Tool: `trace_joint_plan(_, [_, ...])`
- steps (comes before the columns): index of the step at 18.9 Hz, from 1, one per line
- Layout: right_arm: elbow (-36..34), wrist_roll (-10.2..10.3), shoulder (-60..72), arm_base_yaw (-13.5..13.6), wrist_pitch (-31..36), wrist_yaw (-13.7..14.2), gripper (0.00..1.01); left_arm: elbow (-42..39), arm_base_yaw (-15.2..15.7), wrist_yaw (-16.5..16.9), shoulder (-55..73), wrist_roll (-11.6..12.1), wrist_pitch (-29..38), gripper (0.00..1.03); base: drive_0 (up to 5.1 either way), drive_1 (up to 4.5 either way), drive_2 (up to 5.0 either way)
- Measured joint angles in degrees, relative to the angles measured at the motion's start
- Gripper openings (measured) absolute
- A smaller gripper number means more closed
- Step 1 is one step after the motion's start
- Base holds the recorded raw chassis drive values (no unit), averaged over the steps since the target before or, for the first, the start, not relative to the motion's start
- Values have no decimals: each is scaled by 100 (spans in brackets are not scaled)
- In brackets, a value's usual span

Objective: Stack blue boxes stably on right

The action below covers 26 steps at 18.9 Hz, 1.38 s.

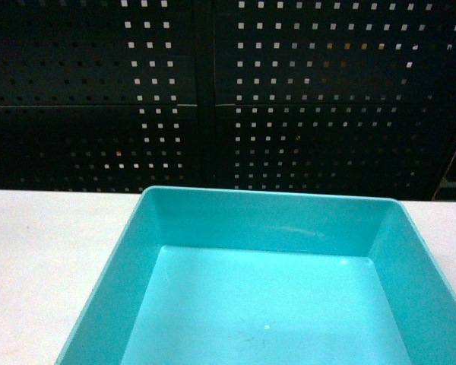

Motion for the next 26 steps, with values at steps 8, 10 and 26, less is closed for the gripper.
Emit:
trace_joint_plan(8, [0,0,0,0,0,2,98,0,0,0,0,0,0,98,0,0,0])
trace_joint_plan(10, [0,0,0,0,0,2,98,0,0,0,0,0,0,98,0,0,0])
trace_joint_plan(26, [612,-330,3202,-208,2402,-831,98,608,-981,-474,3587,-133,2439,98,0,0,0])
